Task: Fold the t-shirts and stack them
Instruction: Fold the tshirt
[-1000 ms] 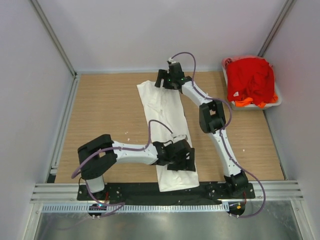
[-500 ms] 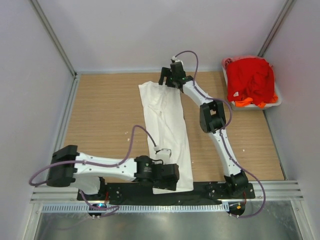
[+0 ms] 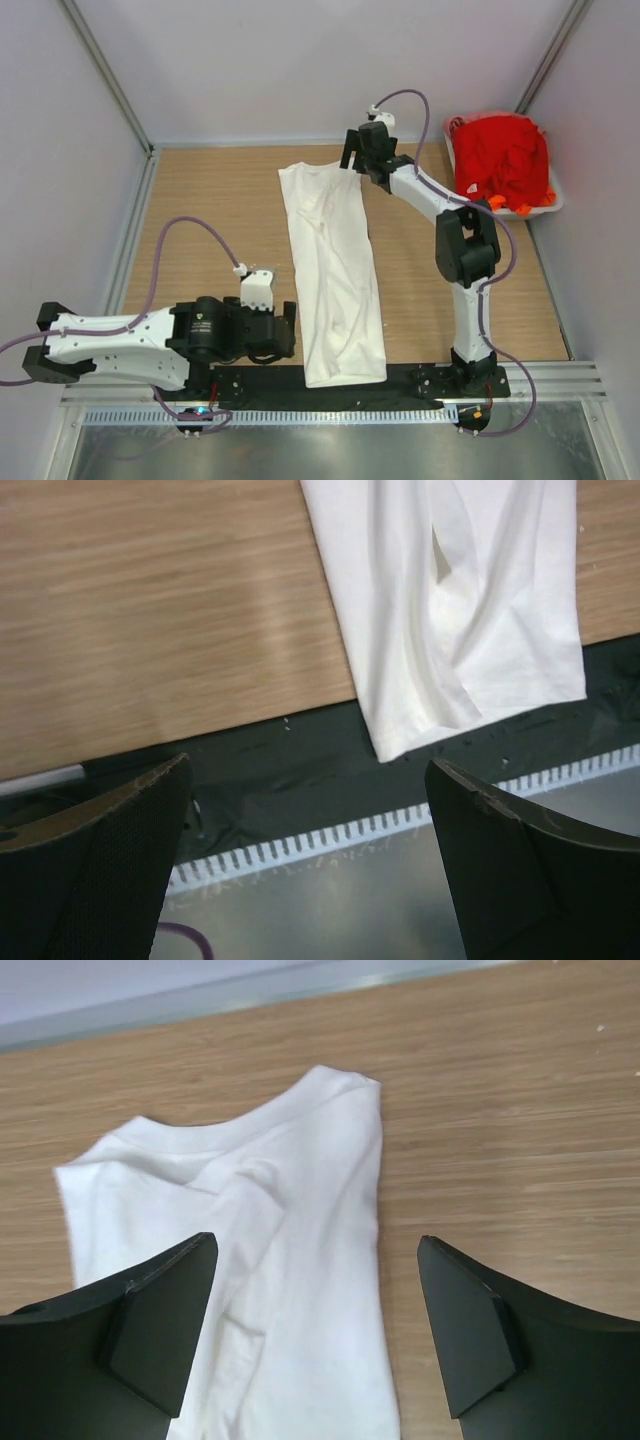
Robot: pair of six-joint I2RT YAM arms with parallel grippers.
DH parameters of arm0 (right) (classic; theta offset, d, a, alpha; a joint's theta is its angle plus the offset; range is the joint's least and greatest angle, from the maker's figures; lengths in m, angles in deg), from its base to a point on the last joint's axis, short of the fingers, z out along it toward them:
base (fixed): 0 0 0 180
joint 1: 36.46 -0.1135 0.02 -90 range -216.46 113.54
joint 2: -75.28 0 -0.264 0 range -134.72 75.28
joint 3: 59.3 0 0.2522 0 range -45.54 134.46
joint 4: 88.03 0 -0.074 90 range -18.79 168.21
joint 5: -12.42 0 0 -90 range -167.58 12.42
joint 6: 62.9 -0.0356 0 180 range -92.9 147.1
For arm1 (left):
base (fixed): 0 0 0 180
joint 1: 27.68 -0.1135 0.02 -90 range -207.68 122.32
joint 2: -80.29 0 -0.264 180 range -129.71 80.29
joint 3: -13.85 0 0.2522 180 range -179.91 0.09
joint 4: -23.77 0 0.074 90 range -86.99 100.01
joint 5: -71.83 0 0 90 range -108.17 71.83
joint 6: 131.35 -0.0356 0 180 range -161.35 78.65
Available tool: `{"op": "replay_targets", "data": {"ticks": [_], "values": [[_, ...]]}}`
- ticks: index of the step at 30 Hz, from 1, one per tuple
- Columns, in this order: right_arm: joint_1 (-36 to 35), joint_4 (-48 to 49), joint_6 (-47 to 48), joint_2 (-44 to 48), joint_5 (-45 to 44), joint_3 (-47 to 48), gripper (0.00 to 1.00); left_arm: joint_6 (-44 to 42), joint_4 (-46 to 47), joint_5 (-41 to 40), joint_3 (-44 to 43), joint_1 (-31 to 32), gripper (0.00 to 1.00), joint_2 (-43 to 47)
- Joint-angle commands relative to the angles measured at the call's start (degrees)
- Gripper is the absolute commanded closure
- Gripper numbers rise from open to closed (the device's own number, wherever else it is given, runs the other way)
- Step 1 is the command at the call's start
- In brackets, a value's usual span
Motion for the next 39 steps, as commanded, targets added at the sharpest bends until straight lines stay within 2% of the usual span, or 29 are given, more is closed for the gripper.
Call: {"op": "replay_targets", "data": {"ticks": [1,3,7,10,11,14,19,21,25,26,32,35,39], "values": [[-7.9,8.6,3.0,11.4,-8.0,-8.6,0.12,-4.2,-8.7,-12.0,-3.8,-0.6,0.0,1.9],[-10.4,8.9,2.8,13.6,-8.9,-13.1,0.13,-5.8,-11.0,-15.3,-6.7,-1.8,0.0,2.5],[-14.6,6.5,1.8,10.8,-8.7,-14.9,0.15,-18.8,-9.3,-19.0,-9.5,-9.1,0.0,4.6],[-17.0,5.2,3.8,6.2,-6.8,-13.1,0.19,-28.0,-3.0,-18.5,-8.4,-14.2,0.0,7.0],[-17.6,3.7,4.4,5.1,-7.3,-12.3,0.2,-32.9,-1.3,-18.0,-7.3,-17.9,0.0,7.4],[-19.0,-1.1,5.2,0.2,-10.0,-5.9,0.27,-40.3,4.5,-16.8,-4.0,-24.0,0.0,9.2],[-19.1,-4.4,5.7,-6.3,-13.2,-0.7,0.39,-40.6,8.0,-17.4,-0.2,-26.0,0.0,11.0],[-19.1,-6.4,6.1,-8.4,-14.6,3.3,0.43,-39.5,7.0,-20.1,-0.3,-26.0,0.0,11.4],[-18.5,-13.4,5.8,-16.6,-18.8,14.0,0.49,-39.9,8.1,-19.7,0.7,-26.0,0.0,12.8],[-18.3,-14.6,5.3,-19.9,-19.4,18.5,0.49,-40.2,8.3,-19.2,0.7,-26.0,0.0,12.9],[-15.2,-17.4,1.7,-28.0,-17.1,31.5,0.5,-39.8,7.8,-19.8,0.5,-26.0,0.0,11.4],[-13.5,-15.8,1.6,-29.9,-14.8,34.4,0.49,-39.8,7.7,-19.9,0.5,-26.0,0.0,11.0],[-12.2,-11.2,4.4,-30.5,-10.9,35.1,0.42,-39.9,7.9,-19.9,0.7,-26.3,0.0,11.1]]}}
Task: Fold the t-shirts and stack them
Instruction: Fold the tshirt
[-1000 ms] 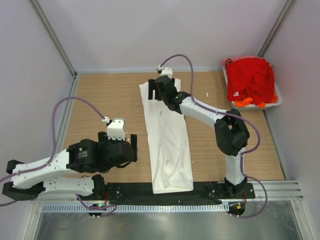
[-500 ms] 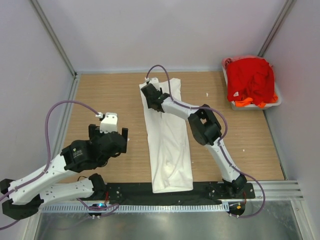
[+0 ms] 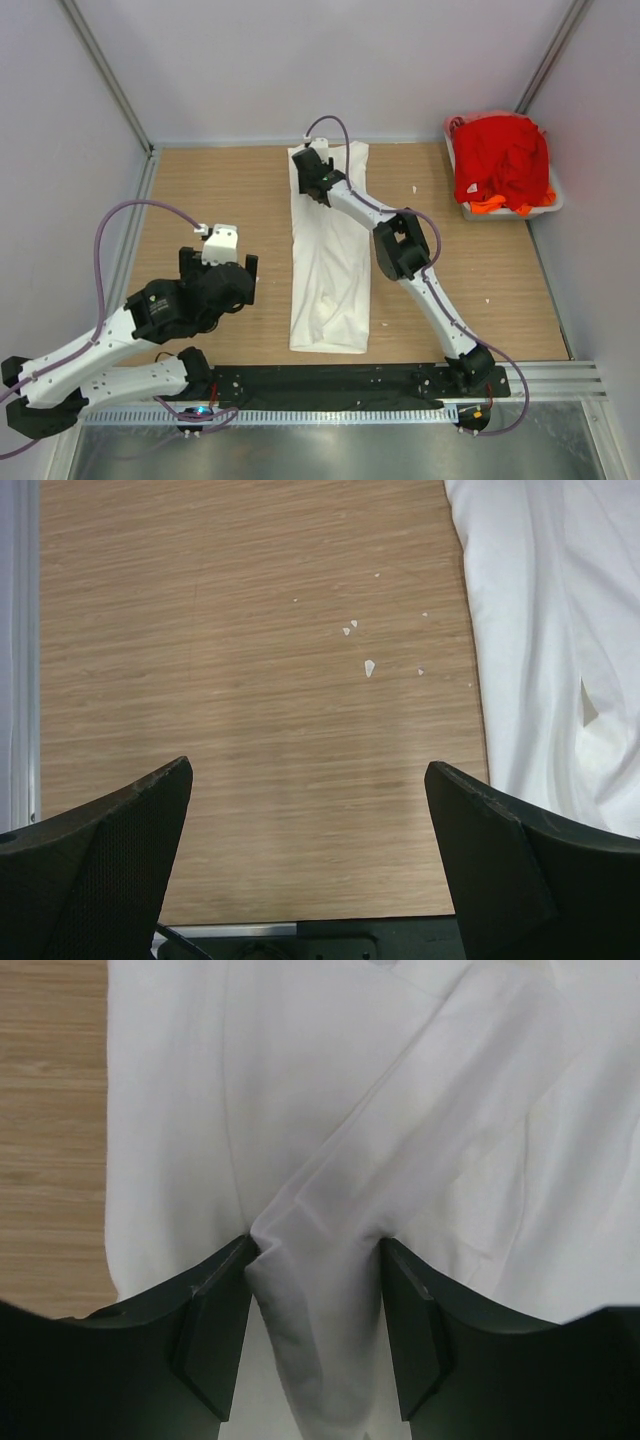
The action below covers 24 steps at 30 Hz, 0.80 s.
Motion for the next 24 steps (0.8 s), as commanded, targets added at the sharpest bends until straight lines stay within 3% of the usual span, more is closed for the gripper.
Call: {"op": "replay_targets", "data": {"ticks": [1,4,9,16,19,22,24], "values": [[1.9,1.5,3.0,-2.2,2.8,2.3,0.4,-0.3,1.7,-2.2,0.1,-0.6,0.0,0.1],[2.3,2.3,5.4,-0.9,3.0,2.1,0.28,0.1,1.2,-3.1,0.1,-0.7,0.0,-0.3],[2.3,7.0,10.6,12.6,3.4,-8.9,0.15,1.5,-0.1,-4.5,-0.3,-0.9,0.0,-1.5],[1.4,1.7,6.1,34.3,3.1,-22.6,0.1,1.6,0.2,-3.7,-0.1,-1.5,0.0,-2.8],[0.6,1.9,-1.6,48.1,3.5,-39.1,0.13,5.7,0.8,-2.2,-0.4,-2.3,0.0,-3.1],[-1.5,2.7,-10.1,62.1,4.4,-63.9,0.2,7.1,7.8,7.2,2.2,-2.4,0.07,-4.3],[-4.1,2.0,-14.4,67.6,6.1,-72.1,0.24,8.6,15.7,12.9,6.5,-2.4,0.09,-6.5]]}}
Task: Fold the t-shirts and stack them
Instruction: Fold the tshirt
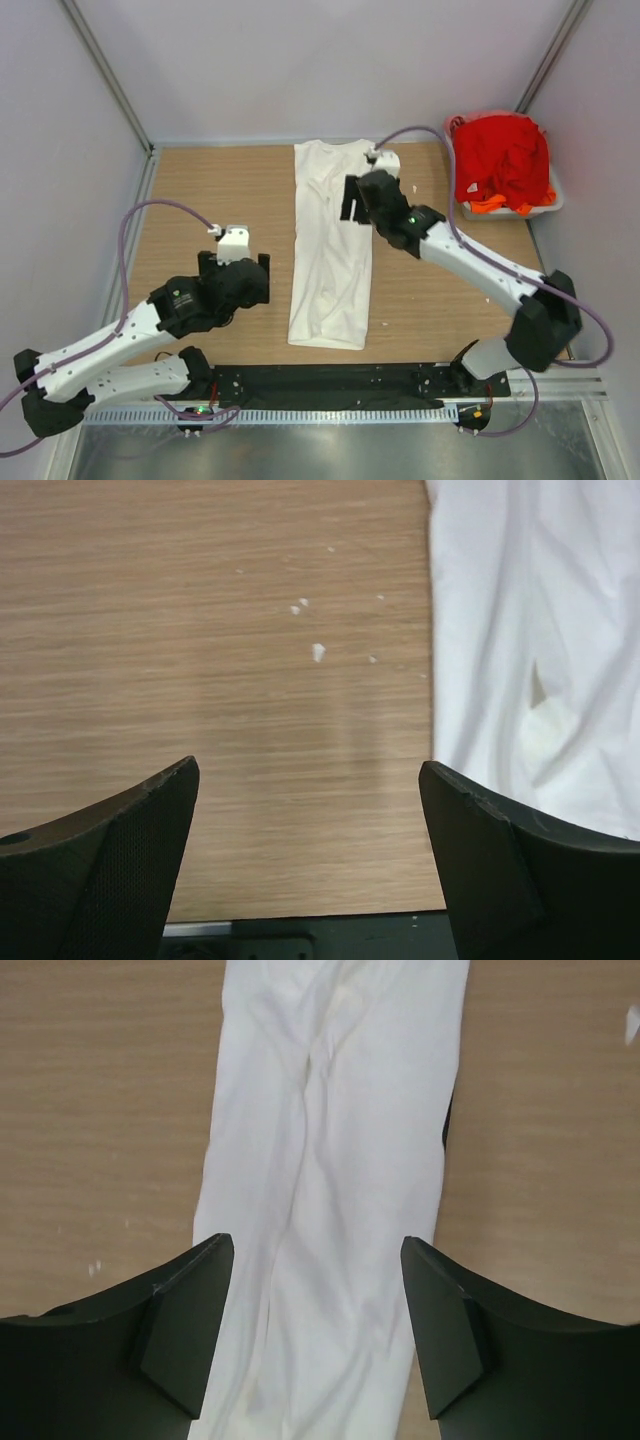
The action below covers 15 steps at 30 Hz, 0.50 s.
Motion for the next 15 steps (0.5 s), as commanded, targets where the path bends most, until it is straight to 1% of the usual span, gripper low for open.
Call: {"op": "replay_targets", "data": {"ticks": [1,2,3,4,5,6,7,8,9,12,15], "values": [[-3.9,-3.4,-14.4,9.5,2.0,-19.5,0.26,4.5,12.8,9.3,5.1,-0.1,0.09,-3.2],[-5.3,-3.4,-16.2,11.9,3.2,-23.1,0.33,5.6,15.9,10.8,7.1,-0.1,0.1,-5.7],[-7.6,-3.3,-18.2,14.6,3.7,-26.4,0.36,5.8,17.5,11.4,7.8,-0.1,0.11,-6.7],[-9.1,-3.1,-20.5,18.4,4.0,-32.1,0.44,6.0,19.0,11.7,8.5,-0.1,0.12,-7.9],[-10.4,-2.8,-24.3,20.5,4.3,-34.8,0.6,6.2,22.1,12.3,9.5,-0.2,0.14,-8.6],[-12.8,-2.6,-26.0,22.0,5.1,-37.2,0.63,6.3,23.8,13.2,10.2,-0.2,0.16,-9.6],[-14.0,-2.6,-27.5,23.3,5.2,-40.9,0.66,6.5,25.3,13.7,10.9,-0.3,0.17,-10.1],[-15.1,-2.7,-30.0,25.6,5.6,-42.5,0.69,6.6,27.9,14.8,12.1,-0.7,0.18,-10.3],[-17.2,-3.7,-31.2,26.4,5.5,-43.7,0.69,6.7,29.0,15.6,12.6,-1.0,0.19,-10.7],[-20.1,-4.3,-35.2,30.1,4.8,-47.8,0.68,7.1,31.9,17.6,14.3,-2.3,0.2,-11.1],[-22.0,-2.1,-38.4,32.9,5.7,-51.5,0.6,7.4,34.1,18.6,16.0,-2.9,0.2,-11.3]]}}
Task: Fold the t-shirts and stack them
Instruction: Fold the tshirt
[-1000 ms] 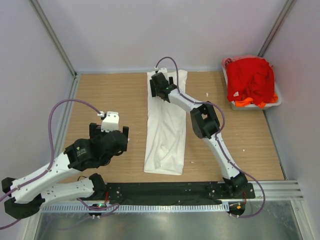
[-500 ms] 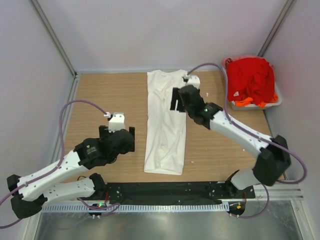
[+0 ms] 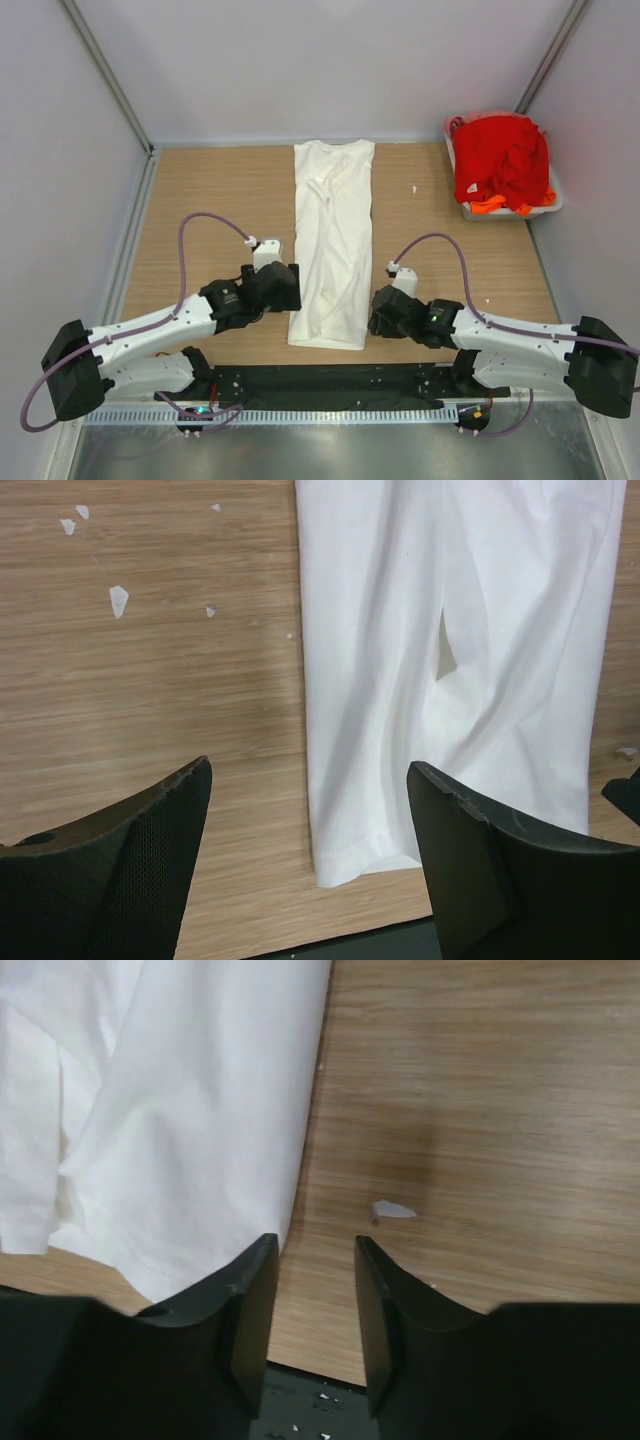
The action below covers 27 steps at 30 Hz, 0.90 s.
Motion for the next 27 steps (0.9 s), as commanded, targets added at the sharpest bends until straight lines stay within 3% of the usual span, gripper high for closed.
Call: {"op": "replay_targets", "data": {"ticks": [1,5,12,15,19,27], "values": [[-2.0,4.3,-7.5,3.2,0.1,-2.7,0.54,1.7,7.7,2.3,1.8,-0.8,0.2,-0.1],[-4.0,6.3,-8.9,2.4,1.0,-3.5,0.47,2.5,9.9,3.3,3.6,-1.1,0.2,-0.5],[-7.5,9.0,-9.6,-2.0,1.6,-2.9,0.49,3.7,13.1,5.4,6.2,-1.7,0.21,-1.5],[-7.7,8.8,-10.1,-2.2,1.0,-3.5,0.56,4.2,14.2,6.2,7.5,-1.8,0.21,-1.6],[-7.7,6.8,-11.3,-0.6,-0.3,-5.2,0.99,5.6,16.2,7.6,10.4,-1.8,0.24,-1.8],[-7.7,5.7,-11.8,-0.8,-1.6,-5.8,0.99,10.5,22.3,13.9,15.8,-1.7,0.35,-2.6]]}}
